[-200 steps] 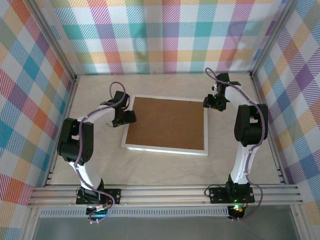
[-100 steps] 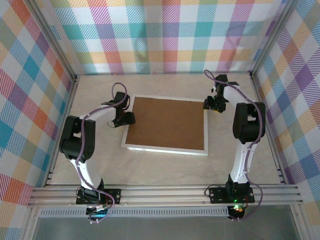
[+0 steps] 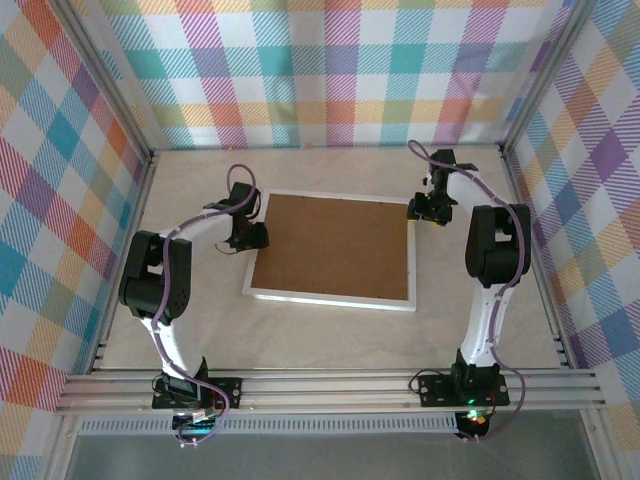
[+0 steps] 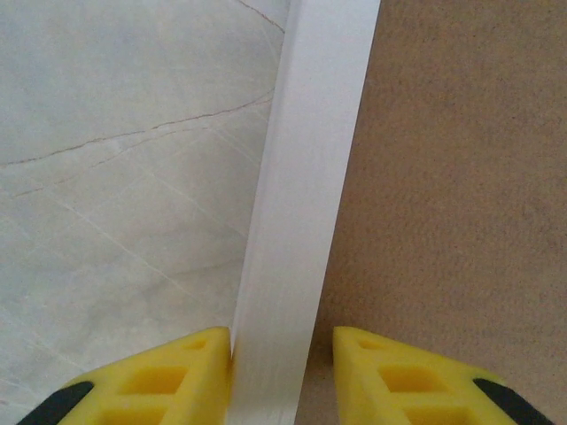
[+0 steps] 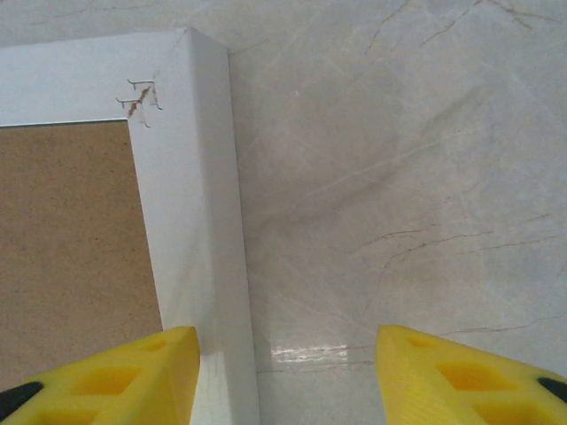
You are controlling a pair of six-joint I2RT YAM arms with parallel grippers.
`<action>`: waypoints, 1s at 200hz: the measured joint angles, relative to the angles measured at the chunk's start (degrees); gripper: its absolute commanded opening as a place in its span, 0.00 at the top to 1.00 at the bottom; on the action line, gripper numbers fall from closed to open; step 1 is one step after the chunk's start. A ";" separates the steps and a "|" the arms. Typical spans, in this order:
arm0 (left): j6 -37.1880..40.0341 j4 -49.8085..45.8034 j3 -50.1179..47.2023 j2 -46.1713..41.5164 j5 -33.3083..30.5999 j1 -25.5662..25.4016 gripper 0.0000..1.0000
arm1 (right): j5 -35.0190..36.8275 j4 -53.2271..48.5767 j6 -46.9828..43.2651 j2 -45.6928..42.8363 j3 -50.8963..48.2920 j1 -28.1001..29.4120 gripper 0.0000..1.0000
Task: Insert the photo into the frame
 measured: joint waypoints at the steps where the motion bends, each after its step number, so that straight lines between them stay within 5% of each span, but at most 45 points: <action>1: 0.02 0.00 0.00 0.00 0.00 0.00 0.65 | 0.00 0.00 0.00 0.00 0.00 0.00 0.45; 112: 0.72 0.09 0.00 0.00 -0.61 0.02 0.67 | 0.31 -2.58 0.02 4.42 6.38 2.34 0.47; 200: 1.44 -0.04 0.00 0.00 -1.05 -0.11 0.67 | 9.94 -14.14 -0.13 12.04 20.41 7.43 0.47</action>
